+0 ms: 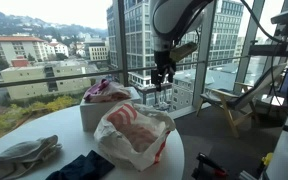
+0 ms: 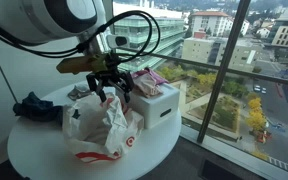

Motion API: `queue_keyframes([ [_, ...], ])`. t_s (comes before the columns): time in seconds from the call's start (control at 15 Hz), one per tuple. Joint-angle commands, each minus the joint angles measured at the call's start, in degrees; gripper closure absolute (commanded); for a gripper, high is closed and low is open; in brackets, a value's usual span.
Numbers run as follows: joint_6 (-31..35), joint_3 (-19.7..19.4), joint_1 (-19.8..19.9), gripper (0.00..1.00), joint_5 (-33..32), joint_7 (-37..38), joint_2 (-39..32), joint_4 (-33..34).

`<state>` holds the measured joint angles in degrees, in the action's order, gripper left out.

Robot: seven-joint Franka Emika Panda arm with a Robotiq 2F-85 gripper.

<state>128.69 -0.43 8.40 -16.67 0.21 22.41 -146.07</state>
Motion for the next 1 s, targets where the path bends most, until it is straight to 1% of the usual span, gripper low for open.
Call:
queue_keyframes([
  [0.0, -0.21, -0.66, -0.72, 0.00, -0.28, 0.22, 0.02, 0.30],
  [0.33, -0.21, -0.65, -0.71, 0.00, -0.28, 0.22, 0.18, 0.57],
  [0.4, 1.19, -0.83, -0.91, 0.00, -0.09, -0.02, -0.17, 0.05],
  [0.53, 4.75, -0.96, -1.56, 0.00, 0.39, -0.24, -1.66, -0.58],
  [0.67, 9.04, -0.97, -2.54, 0.00, 2.17, -0.16, -5.20, 0.66],
  [0.8, 15.41, -0.68, -3.12, 0.00, 2.99, 0.25, -10.56, 3.12],
  [0.93, 19.99, -0.35, -3.85, 0.00, 4.42, 0.43, -16.38, 6.79],
])
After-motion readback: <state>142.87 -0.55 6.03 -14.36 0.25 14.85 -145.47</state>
